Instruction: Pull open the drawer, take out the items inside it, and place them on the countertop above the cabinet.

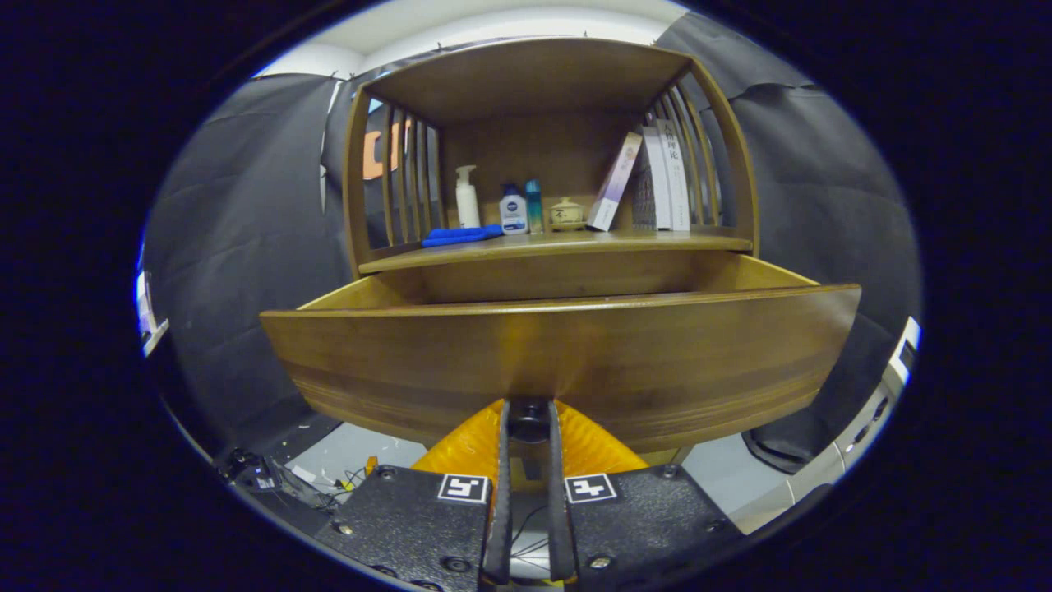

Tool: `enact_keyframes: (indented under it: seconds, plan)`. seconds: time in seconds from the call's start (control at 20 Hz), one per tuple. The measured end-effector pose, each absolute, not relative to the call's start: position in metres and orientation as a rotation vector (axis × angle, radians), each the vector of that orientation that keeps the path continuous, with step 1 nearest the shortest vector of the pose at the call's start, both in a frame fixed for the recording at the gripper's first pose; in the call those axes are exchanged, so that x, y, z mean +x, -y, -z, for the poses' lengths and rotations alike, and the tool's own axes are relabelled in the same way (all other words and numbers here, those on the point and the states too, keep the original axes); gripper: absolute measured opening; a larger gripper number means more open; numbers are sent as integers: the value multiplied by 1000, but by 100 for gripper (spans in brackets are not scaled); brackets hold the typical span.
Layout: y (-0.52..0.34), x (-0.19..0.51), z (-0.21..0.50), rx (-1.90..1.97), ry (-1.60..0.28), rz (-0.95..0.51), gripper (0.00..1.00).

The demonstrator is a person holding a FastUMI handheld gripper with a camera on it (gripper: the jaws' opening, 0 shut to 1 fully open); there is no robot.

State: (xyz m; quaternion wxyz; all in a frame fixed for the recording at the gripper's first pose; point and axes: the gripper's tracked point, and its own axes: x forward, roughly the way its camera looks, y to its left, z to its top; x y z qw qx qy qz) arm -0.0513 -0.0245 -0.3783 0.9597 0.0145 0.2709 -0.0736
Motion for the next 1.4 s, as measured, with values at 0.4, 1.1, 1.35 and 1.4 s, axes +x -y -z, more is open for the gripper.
enact_keyframes:
  seconds: [0.4, 1.1, 1.35, 1.4]
  plan:
    - [16, -74, 377, -5, -574, 110, 21]
    - [-10, -66, 288, -23, -626, -22, 49]
    - [-6, -31, 249, -15, -657, -51, 79]
    - [-1, -23, 247, -23, -674, -45, 81]
